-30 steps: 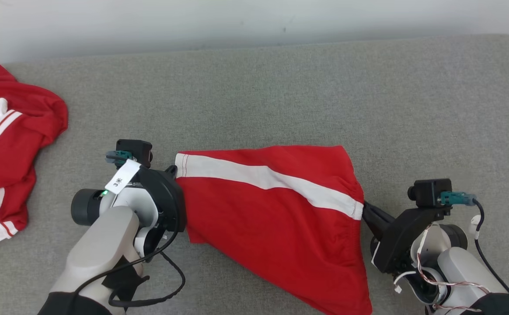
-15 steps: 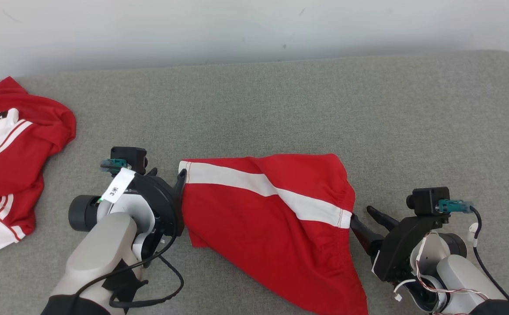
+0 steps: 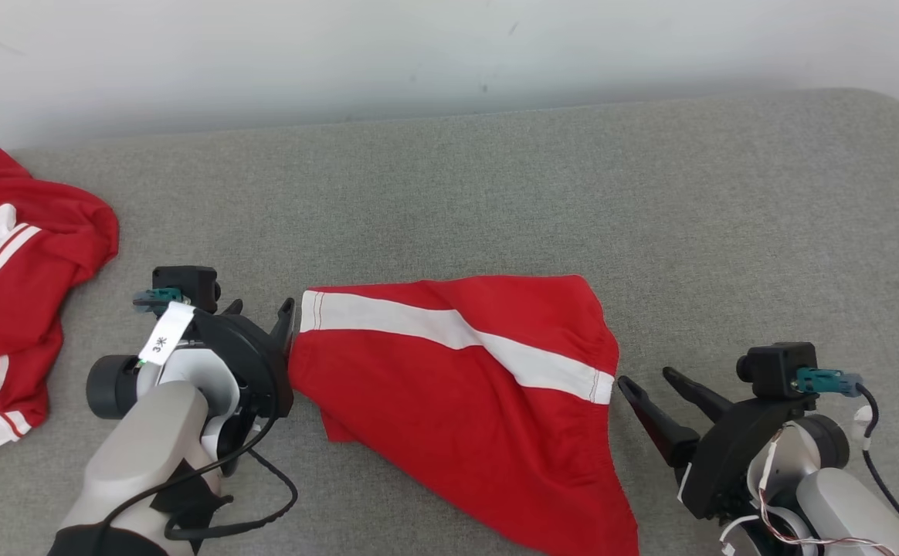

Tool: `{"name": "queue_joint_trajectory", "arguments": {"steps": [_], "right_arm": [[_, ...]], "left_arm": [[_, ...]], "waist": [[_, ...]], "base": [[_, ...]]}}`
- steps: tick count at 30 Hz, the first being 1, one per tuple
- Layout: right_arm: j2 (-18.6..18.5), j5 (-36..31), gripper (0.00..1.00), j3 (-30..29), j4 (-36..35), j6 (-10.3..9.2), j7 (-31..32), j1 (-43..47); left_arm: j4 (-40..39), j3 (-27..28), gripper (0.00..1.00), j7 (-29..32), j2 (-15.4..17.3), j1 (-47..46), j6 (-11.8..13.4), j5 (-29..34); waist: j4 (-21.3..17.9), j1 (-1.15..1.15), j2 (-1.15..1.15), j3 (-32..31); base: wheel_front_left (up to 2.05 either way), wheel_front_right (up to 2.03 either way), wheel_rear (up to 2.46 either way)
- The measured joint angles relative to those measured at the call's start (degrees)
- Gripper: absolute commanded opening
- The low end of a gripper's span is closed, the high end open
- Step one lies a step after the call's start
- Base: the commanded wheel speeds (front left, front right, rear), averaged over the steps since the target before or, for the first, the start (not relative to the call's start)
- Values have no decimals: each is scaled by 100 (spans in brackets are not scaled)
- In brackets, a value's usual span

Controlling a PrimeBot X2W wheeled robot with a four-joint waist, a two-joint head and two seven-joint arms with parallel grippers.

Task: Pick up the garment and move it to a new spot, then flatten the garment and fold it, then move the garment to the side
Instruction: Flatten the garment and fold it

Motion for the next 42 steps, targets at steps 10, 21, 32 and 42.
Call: {"name": "queue_joint_trajectory", "arguments": {"steps": [10,21,32,42], "right_arm": [[76,176,100,-58,-349,-36,57,186],[175,261,100,-31,-368,-183,265,221],[265,330,100,37,-393,-279,457,89],[267,330,100,75,-416,-290,525,92]], "left_arm": [[35,-37,100,-118,-29,28,-99,-4],[105,-122,100,-79,-149,23,-200,-4],[378,-236,100,41,-234,-319,-85,90],[612,-92,100,192,-274,-345,-92,-133]], "waist": [[-11,0,0,-48],[1,0,0,13],[-14,1,0,197],[-91,1,0,291]], "base": [[0,0,0],[0,0,0],[0,0,0],[0,0,0]]}}
